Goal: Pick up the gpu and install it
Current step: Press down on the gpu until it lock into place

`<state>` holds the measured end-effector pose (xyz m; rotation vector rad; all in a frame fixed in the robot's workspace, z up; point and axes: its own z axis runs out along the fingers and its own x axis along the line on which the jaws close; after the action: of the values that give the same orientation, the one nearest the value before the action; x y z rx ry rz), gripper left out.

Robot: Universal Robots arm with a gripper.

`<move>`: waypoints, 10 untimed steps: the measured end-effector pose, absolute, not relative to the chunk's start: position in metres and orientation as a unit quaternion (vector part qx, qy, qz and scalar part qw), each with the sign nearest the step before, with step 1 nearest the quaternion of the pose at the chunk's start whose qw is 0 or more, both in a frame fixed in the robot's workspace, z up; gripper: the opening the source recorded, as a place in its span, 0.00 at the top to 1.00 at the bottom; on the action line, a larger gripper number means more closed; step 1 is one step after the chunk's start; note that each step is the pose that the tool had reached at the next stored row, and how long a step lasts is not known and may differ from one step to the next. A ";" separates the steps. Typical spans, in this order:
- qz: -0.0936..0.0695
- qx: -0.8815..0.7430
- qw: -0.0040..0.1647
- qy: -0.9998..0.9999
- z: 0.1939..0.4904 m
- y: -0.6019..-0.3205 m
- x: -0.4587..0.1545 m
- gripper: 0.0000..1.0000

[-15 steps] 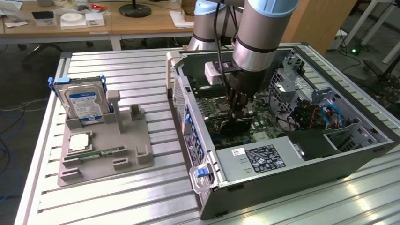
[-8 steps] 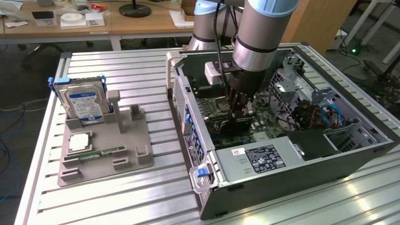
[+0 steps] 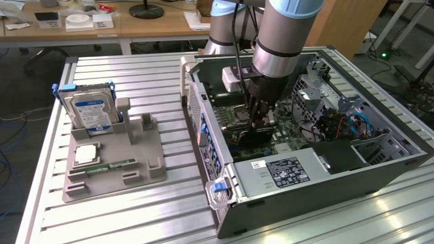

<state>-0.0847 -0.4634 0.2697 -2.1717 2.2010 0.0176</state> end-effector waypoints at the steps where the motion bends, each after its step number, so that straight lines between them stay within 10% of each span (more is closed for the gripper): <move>1: 0.006 -0.702 0.025 0.712 0.270 -0.463 -0.085 0.90; 10: 0.005 -0.702 0.026 0.712 0.270 -0.463 -0.095 0.90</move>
<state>-0.0954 -0.4634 0.2697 -2.1701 2.1993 0.0140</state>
